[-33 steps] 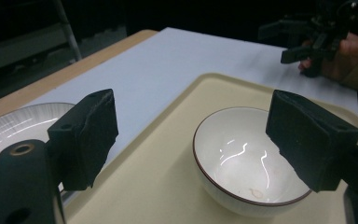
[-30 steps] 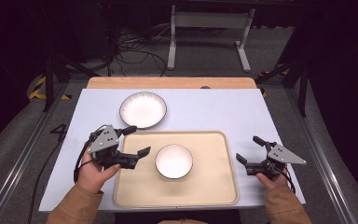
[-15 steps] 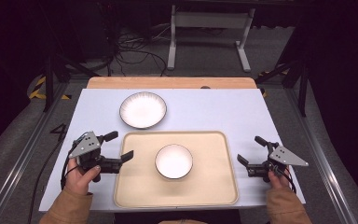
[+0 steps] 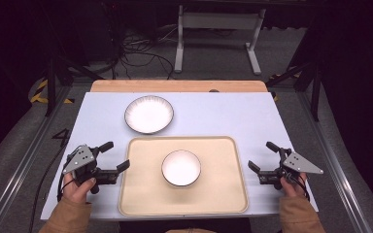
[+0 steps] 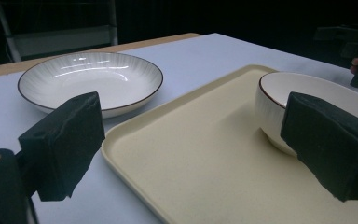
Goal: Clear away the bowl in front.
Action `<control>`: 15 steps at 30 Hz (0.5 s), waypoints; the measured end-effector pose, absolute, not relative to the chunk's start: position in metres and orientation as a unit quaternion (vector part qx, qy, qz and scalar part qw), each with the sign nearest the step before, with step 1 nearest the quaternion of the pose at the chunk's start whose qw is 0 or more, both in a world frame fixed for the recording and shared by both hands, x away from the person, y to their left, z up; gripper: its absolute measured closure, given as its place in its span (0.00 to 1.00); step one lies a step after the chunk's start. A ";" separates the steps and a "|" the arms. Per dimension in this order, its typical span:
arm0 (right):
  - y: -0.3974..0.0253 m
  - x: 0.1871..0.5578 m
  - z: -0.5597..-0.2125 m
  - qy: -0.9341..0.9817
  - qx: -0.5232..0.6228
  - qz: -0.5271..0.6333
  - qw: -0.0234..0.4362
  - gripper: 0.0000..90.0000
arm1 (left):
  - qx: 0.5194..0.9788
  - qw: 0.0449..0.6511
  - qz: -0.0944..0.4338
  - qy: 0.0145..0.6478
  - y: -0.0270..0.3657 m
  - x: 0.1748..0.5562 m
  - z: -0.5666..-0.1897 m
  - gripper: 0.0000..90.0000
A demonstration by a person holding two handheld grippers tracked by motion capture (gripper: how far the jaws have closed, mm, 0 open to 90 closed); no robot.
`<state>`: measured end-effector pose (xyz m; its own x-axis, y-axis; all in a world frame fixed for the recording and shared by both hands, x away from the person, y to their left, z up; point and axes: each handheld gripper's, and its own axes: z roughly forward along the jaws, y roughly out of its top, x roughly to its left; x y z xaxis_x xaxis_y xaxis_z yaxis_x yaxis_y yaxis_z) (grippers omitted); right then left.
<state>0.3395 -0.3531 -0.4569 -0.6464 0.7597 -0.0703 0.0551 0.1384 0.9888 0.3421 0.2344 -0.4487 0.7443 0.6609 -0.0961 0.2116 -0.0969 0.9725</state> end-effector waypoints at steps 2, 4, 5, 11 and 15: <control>-0.354 0.339 -0.457 0.690 0.293 0.590 0.301 0.01 | 0.719 0.596 0.195 0.301 0.238 0.343 -0.452 0.08; -0.354 0.339 -0.457 0.689 0.294 0.590 0.302 0.01 | 0.715 0.598 0.194 0.306 0.239 0.343 -0.454 0.08; -0.354 0.339 -0.457 0.688 0.293 0.591 0.302 0.01 | 0.714 0.598 0.194 0.307 0.240 0.344 -0.456 0.09; -0.354 0.339 -0.457 0.688 0.293 0.592 0.301 0.01 | 0.722 0.584 0.194 0.316 0.243 0.344 -0.468 0.09; -0.354 0.339 -0.457 0.688 0.293 0.593 0.300 0.01 | 0.713 0.589 0.197 0.324 0.246 0.344 -0.469 0.09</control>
<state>0.3390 -0.3544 -0.4573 -0.6481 0.7587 -0.0661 0.0465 0.1260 0.9909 0.3440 0.2462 -0.4693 0.7115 0.6955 -0.1004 0.2305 -0.0961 0.9683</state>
